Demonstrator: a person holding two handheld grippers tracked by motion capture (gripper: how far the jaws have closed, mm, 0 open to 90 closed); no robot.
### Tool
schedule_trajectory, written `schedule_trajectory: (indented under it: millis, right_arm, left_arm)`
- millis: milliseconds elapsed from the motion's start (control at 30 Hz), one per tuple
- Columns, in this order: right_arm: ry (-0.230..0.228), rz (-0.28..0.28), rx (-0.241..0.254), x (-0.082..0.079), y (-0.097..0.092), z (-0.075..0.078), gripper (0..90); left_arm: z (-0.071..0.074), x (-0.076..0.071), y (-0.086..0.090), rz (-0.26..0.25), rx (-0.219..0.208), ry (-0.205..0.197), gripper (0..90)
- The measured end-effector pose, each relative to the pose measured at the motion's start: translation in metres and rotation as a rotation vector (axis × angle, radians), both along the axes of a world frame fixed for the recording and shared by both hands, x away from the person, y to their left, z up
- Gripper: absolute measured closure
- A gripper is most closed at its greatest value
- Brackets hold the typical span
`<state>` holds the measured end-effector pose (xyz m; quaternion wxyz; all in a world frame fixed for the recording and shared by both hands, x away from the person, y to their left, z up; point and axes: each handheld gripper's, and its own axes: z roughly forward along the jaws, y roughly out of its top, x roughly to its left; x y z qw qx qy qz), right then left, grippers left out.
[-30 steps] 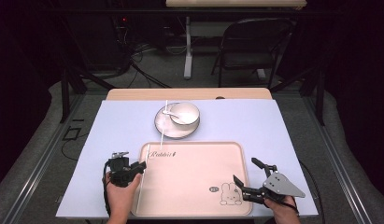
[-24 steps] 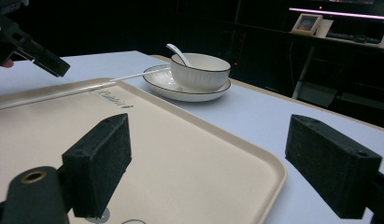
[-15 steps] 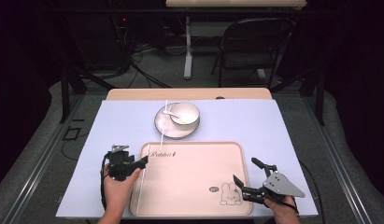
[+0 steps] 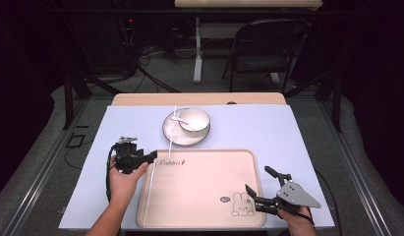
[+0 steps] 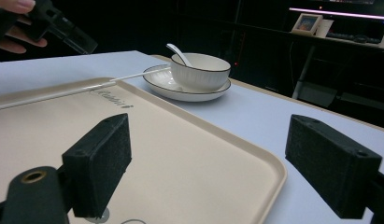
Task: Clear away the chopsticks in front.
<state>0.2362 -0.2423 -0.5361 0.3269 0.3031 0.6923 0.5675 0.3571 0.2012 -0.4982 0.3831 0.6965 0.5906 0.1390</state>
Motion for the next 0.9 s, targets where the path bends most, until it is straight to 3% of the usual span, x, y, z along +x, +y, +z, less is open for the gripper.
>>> schedule_trajectory:
  millis: [400, 900]
  right_arm:
    - [0.0, 0.001, -0.003, 0.0, 0.0, 0.0, 13.9]
    - [-0.001, 0.002, -0.003, 0.0, 0.0, 0.0, 13.9]
  left_arm:
    - [0.023, 0.028, 0.0, 0.007, -0.01, -0.003, 37.6]
    - [0.028, 0.048, 0.001, 0.011, 0.004, 0.047, 35.9]
